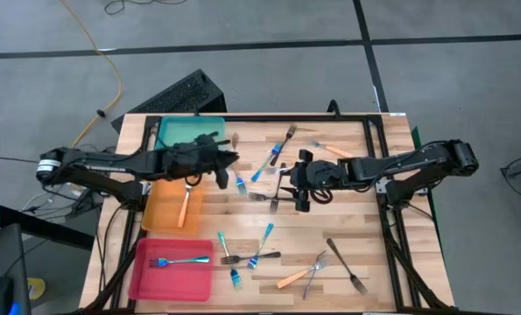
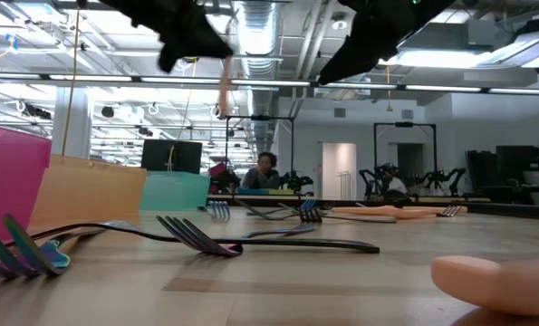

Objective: Sort silverware by color (type)
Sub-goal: Put the orange fork into the orange bin

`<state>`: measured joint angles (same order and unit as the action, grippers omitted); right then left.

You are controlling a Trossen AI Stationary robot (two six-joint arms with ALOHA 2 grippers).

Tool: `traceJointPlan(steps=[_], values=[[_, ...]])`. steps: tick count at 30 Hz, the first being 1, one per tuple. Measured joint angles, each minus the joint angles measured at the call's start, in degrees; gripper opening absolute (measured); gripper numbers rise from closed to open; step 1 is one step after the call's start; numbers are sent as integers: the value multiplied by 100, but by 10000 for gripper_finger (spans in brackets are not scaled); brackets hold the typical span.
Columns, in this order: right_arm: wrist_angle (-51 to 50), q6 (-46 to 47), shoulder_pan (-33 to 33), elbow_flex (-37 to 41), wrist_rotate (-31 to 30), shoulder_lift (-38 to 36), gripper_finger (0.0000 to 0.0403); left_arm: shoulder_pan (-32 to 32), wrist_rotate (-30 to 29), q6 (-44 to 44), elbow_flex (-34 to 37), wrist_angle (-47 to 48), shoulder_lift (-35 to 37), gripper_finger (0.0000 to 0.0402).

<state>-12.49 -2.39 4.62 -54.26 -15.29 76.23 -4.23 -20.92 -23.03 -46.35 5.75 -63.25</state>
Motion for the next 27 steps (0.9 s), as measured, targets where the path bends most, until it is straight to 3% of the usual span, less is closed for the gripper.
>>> traceJointPlan(steps=[7, 13, 19, 27], values=[[-86, 63, 0, 0, 4, 0, 221, 12, -307, -1994, 0, 2082, 382, 10], [-216, 77, 0, 0, 10, 0, 221, 99, 274, -3063, 0, 3307, 617, 10], [-217, 95, 0, 191, 17, 0, 221, 270, 591, -3783, -233, 4454, 810, 10], [-267, 240, 0, 227, 20, 0, 221, 522, 434, -4514, -629, 5980, 809, 11]])
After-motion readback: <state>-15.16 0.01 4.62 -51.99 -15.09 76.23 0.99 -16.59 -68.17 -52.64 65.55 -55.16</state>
